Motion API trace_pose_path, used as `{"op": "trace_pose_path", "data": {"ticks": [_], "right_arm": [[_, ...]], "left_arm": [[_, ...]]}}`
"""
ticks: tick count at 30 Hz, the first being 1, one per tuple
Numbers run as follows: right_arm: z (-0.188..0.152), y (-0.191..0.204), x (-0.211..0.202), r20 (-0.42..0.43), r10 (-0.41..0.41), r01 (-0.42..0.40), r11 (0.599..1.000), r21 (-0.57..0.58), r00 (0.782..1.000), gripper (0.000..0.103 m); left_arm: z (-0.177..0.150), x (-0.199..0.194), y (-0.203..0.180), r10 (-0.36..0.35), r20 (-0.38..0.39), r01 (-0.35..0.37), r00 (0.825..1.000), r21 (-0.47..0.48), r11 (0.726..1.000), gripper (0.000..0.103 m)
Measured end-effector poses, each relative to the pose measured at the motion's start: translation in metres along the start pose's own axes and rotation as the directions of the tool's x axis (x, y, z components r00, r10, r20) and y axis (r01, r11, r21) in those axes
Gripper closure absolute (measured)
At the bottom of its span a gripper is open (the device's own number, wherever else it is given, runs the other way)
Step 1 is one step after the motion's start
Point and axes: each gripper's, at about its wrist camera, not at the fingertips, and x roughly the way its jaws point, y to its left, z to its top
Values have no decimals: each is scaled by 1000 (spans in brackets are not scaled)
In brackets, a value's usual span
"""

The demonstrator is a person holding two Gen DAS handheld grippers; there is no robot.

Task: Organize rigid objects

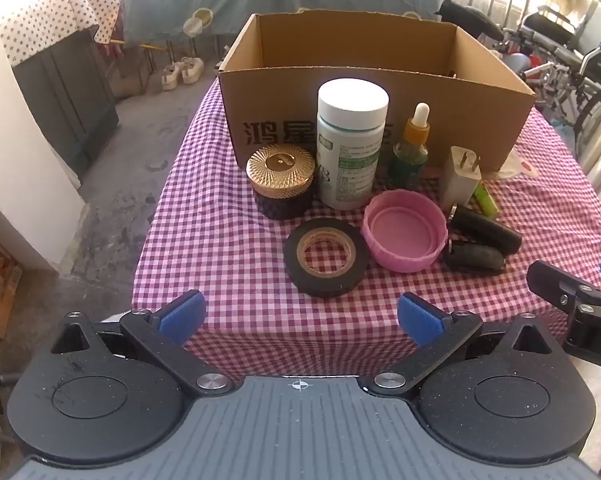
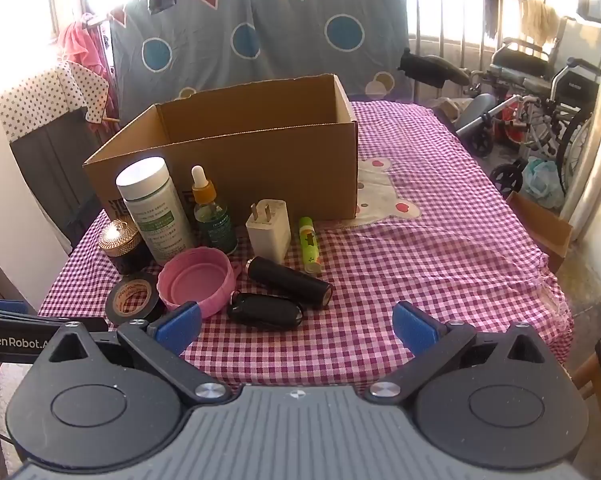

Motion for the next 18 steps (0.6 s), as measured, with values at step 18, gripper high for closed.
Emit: {"op": "trace_pose_path", "data": {"ticks": [18], "right_arm": [[3, 3, -4, 1, 2, -2, 1000, 0, 1000, 0]], "left_arm": [[-1, 3, -3, 13, -15, -13, 1000, 17, 1000, 0]]}}
